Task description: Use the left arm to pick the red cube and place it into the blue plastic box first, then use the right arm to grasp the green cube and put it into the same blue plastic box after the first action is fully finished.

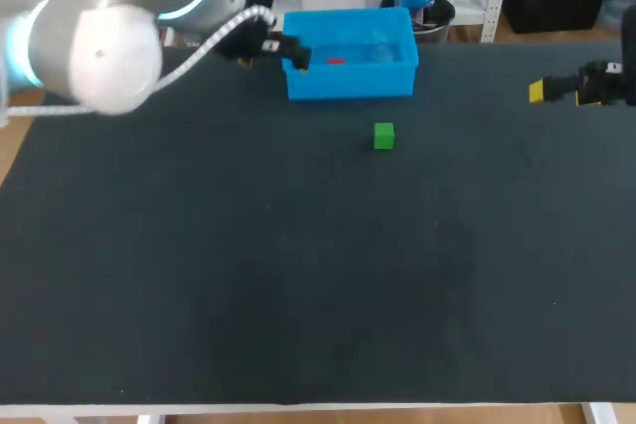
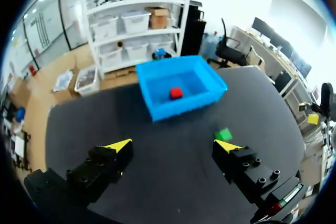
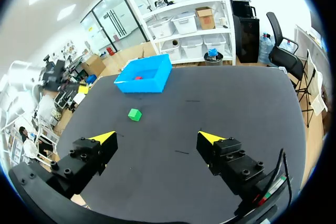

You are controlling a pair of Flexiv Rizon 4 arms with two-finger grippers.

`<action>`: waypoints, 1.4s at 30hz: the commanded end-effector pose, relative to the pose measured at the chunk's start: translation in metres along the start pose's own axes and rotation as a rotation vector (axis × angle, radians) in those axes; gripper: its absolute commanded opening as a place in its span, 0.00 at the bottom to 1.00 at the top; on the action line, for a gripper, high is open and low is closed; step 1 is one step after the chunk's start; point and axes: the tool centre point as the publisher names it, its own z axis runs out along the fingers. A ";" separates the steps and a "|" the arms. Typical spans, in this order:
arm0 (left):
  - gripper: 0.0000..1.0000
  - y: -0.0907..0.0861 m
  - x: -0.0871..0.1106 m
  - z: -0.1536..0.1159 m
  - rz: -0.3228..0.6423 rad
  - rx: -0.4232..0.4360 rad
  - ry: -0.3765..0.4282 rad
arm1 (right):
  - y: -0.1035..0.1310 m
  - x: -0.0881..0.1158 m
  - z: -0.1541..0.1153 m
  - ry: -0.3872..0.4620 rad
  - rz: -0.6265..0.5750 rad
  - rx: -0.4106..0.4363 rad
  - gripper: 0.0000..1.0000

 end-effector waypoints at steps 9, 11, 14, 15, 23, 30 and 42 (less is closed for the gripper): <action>1.00 0.012 0.100 -0.088 -0.036 0.048 -0.117 | 0.000 0.000 0.000 0.000 -0.001 0.001 1.00; 1.00 0.015 0.101 -0.088 -0.043 0.051 -0.112 | 0.000 0.000 0.000 0.000 -0.001 0.001 1.00; 1.00 0.020 0.101 -0.087 -0.039 0.060 -0.098 | 0.000 0.000 0.000 0.000 -0.001 0.001 1.00; 1.00 0.021 0.101 -0.087 -0.033 0.070 -0.093 | 0.000 0.000 0.000 0.000 -0.001 0.001 1.00; 1.00 0.027 0.107 -0.087 0.007 0.123 -0.040 | 0.000 0.000 0.000 0.000 -0.001 0.001 1.00; 1.00 0.028 0.109 -0.085 0.064 0.164 -0.011 | 0.000 0.000 0.000 0.000 -0.001 0.001 1.00; 1.00 0.026 0.110 -0.084 0.117 0.165 -0.013 | 0.004 -0.002 0.002 0.010 -0.022 0.018 1.00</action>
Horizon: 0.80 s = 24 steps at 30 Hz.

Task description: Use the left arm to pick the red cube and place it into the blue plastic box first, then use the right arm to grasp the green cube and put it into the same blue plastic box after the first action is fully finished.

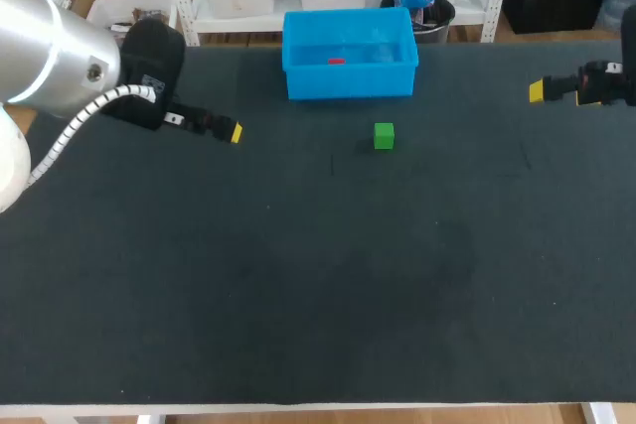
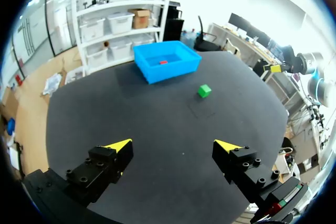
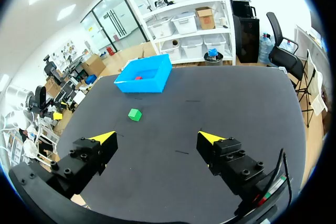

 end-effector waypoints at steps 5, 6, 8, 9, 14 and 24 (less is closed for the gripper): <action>1.00 0.001 0.000 0.000 0.001 0.006 -0.001 | 0.028 -0.014 0.023 0.082 -0.088 0.100 1.00; 1.00 0.001 0.000 0.000 0.001 0.006 -0.001 | 0.034 -0.016 0.028 0.097 -0.099 0.112 1.00; 1.00 0.001 0.000 0.000 0.001 0.006 -0.001 | 0.045 -0.018 0.038 0.126 -0.107 0.149 1.00; 1.00 0.001 0.000 0.000 0.001 0.006 -0.001 | 0.049 -0.020 0.044 0.140 -0.115 0.170 1.00; 1.00 0.001 0.000 0.000 0.001 0.006 -0.001 | 0.073 -0.020 0.069 0.215 -0.132 0.247 1.00; 1.00 0.001 0.000 0.000 0.001 0.006 -0.001 | 0.091 -0.020 0.090 0.265 -0.083 0.218 1.00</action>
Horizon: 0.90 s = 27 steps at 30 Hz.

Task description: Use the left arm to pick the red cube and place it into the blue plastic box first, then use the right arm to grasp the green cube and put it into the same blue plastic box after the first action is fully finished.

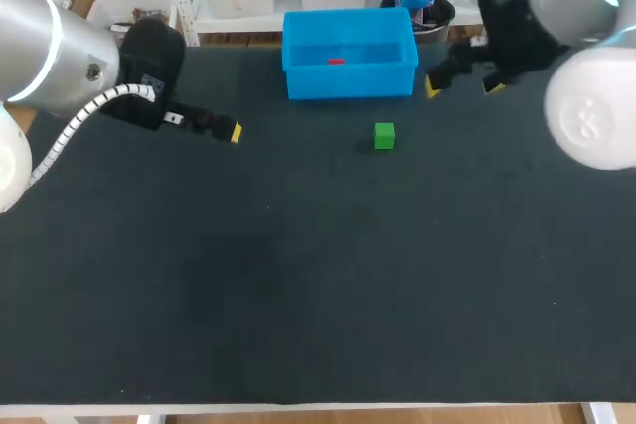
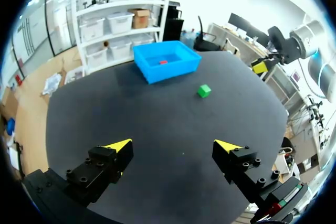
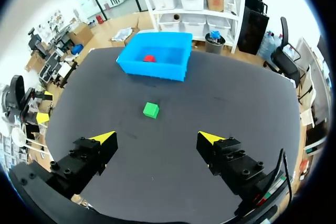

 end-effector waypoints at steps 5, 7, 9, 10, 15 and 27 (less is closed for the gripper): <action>1.00 0.001 0.000 0.000 0.001 0.005 -0.002 | 0.001 -0.001 0.003 -0.001 0.003 0.063 1.00; 1.00 0.001 0.000 0.000 0.001 0.005 -0.002 | 0.001 -0.001 0.003 -0.001 0.003 0.063 1.00; 1.00 0.001 0.000 0.000 0.001 0.005 -0.002 | 0.001 -0.001 0.003 -0.001 0.003 0.063 1.00; 1.00 0.001 0.000 0.000 0.001 0.005 -0.002 | 0.001 -0.001 0.003 -0.001 0.003 0.063 1.00; 1.00 0.001 0.000 0.000 0.001 0.005 -0.002 | 0.001 -0.001 0.003 -0.001 0.003 0.063 1.00; 1.00 0.001 0.000 0.000 0.001 0.005 -0.002 | 0.017 -0.020 0.035 0.112 0.037 0.247 1.00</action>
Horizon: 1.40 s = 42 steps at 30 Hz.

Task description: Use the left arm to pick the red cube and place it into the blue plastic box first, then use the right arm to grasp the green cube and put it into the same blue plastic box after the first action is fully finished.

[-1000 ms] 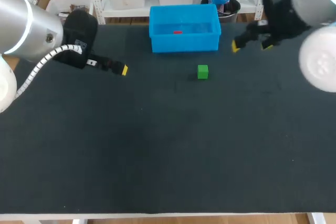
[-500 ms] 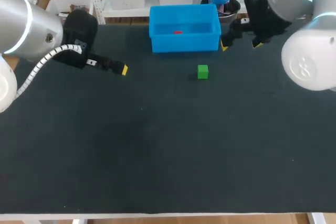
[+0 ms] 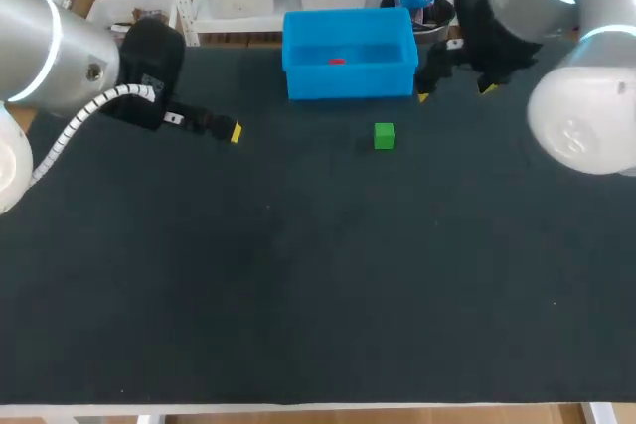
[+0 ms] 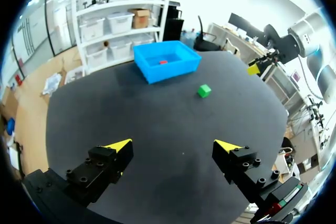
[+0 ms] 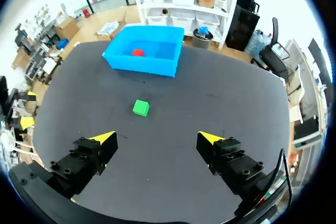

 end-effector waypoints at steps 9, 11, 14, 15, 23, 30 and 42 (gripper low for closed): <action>1.00 0.001 0.000 0.000 0.001 0.006 -0.002 | 0.045 -0.029 0.050 0.175 0.095 0.142 1.00; 1.00 0.001 0.000 0.000 0.001 0.006 -0.002 | 0.050 -0.027 0.057 0.188 0.116 0.133 1.00; 1.00 0.001 0.000 0.000 0.001 0.006 -0.002 | 0.057 -0.026 0.063 0.216 0.139 0.119 1.00; 1.00 0.001 0.000 0.000 0.001 0.006 -0.002 | 0.057 -0.025 0.064 0.221 0.171 0.105 1.00; 1.00 0.001 0.000 0.000 0.001 0.006 -0.002 | 0.057 -0.025 0.064 0.221 0.171 0.105 1.00; 1.00 0.001 0.000 0.000 0.001 0.006 -0.002 | 0.057 -0.025 0.064 0.221 0.171 0.105 1.00; 1.00 0.001 0.000 0.000 0.001 0.006 -0.002 | 0.055 -0.023 0.074 0.214 0.191 0.139 1.00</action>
